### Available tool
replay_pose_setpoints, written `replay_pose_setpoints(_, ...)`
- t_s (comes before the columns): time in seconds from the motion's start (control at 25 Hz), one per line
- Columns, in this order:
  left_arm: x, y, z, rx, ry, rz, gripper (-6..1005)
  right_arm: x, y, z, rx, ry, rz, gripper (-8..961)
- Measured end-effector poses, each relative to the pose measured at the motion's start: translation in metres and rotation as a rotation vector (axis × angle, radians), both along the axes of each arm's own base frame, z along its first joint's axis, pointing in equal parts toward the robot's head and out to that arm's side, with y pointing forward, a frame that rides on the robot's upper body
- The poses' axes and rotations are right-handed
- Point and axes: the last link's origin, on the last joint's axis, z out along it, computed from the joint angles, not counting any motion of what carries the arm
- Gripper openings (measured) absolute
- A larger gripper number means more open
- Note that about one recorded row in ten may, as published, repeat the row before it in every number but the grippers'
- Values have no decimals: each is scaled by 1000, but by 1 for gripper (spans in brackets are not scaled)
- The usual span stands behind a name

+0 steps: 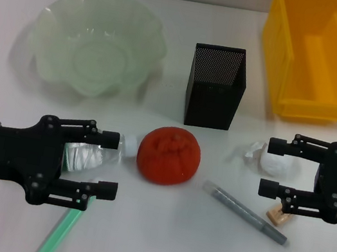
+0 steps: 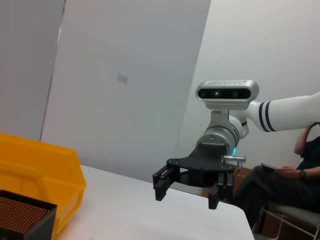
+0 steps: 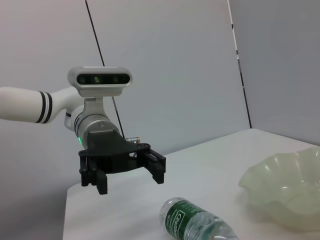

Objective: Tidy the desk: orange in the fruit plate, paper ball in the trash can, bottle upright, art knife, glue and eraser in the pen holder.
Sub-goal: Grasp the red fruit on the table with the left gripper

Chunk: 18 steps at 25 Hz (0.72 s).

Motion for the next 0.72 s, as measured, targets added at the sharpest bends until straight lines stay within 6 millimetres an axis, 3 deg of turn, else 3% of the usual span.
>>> replay_pose_setpoints(0.72, 10, 14, -9, 18, 16, -16, 785, 4, -2, -3, 11, 10, -9, 767)
